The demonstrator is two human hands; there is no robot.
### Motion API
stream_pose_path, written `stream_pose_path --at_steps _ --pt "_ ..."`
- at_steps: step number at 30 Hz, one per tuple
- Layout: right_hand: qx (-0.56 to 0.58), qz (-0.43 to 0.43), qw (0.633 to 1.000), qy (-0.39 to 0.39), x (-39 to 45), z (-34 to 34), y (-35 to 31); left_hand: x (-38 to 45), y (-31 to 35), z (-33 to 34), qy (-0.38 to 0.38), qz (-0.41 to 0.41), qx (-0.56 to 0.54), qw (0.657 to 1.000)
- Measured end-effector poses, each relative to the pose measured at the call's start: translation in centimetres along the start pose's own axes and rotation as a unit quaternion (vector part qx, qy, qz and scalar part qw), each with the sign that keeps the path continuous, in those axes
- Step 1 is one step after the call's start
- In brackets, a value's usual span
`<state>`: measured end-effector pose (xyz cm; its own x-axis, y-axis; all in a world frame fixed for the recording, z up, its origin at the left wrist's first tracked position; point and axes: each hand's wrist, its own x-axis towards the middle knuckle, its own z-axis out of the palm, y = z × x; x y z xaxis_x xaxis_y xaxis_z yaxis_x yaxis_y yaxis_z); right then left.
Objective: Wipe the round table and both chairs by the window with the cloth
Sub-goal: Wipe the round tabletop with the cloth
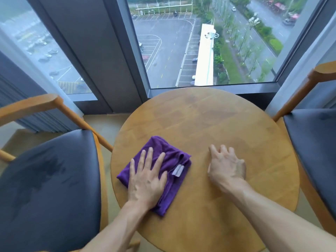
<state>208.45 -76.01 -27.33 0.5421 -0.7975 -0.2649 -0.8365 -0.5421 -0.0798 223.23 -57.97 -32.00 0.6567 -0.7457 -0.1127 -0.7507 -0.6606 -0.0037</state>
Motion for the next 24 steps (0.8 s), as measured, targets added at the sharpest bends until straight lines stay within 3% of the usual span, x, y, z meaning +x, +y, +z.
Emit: stream_pose_path --at_steps 4,11,15,19,24 --pt "-0.002 0.017 1.0 -0.017 2.6 -0.6 -0.8 5.4 -4.6 -0.9 -0.001 -0.122 -0.036 0.992" --pt "0.024 0.022 0.999 0.006 8.7 -1.1 -1.4 20.6 -2.8 -2.0 -0.014 -0.137 -0.057 0.989" --pt "0.027 0.022 0.999 0.033 12.2 -1.3 -1.0 26.8 3.9 -2.8 -0.019 -0.063 -0.048 0.997" --pt "0.019 0.056 0.998 0.029 14.6 -1.7 -0.1 26.8 9.7 -2.7 -0.009 0.059 -0.025 0.998" --pt "0.008 0.082 0.996 0.041 16.1 -2.6 -0.1 21.6 8.5 -2.3 -0.001 0.195 -0.004 0.981"
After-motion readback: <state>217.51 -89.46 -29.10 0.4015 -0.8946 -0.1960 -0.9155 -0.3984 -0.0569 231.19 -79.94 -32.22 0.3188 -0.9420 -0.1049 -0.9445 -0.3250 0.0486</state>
